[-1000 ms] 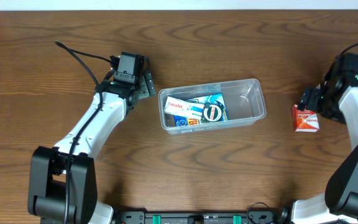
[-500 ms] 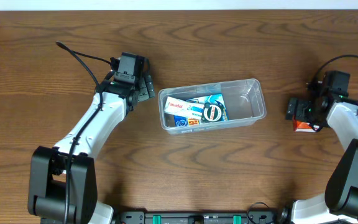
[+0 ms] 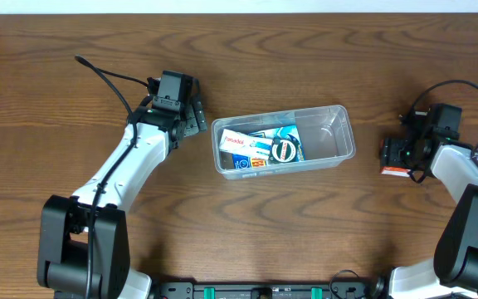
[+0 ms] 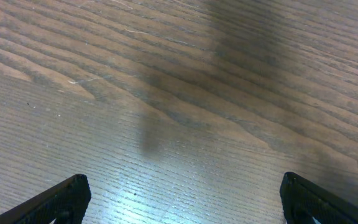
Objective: Pack container
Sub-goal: 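Grasp the red ActiFast box with the right gripper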
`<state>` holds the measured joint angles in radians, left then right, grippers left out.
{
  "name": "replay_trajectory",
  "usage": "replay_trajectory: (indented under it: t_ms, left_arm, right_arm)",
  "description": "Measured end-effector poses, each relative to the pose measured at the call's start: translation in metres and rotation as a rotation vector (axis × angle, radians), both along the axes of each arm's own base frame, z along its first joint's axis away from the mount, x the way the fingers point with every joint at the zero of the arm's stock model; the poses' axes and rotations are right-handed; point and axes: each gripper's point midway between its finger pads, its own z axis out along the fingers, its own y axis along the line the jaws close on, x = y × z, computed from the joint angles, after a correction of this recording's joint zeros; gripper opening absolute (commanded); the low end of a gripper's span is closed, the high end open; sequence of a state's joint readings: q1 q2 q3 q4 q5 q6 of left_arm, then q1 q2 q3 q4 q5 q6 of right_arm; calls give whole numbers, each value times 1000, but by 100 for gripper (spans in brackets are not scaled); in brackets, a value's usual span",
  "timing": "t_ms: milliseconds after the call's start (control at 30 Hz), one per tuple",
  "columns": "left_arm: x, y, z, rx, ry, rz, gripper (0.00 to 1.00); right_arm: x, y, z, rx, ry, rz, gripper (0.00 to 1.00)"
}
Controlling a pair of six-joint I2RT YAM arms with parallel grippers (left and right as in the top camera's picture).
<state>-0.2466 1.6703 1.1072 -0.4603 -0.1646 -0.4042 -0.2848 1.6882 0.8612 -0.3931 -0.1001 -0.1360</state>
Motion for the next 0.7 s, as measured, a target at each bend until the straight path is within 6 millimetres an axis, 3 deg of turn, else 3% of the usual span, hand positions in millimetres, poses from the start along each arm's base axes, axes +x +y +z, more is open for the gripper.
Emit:
replay_trajectory:
  t_ms: [300, 500, 600, 700]
  left_arm:
    - [0, 0, 0, 0, 0, 0, 98]
    - [0, 0, 0, 0, 0, 0, 98]
    - [0, 0, 0, 0, 0, 0, 98]
    - [0, 0, 0, 0, 1, 0, 98]
  right_arm:
    - [0, -1, 1, 1, 0, -38, 49]
    - [-6, 14, 12, 54, 53, -63, 47]
    - [4, 34, 40, 73, 42, -24, 47]
    - [29, 59, 95, 66, -68, 54, 47]
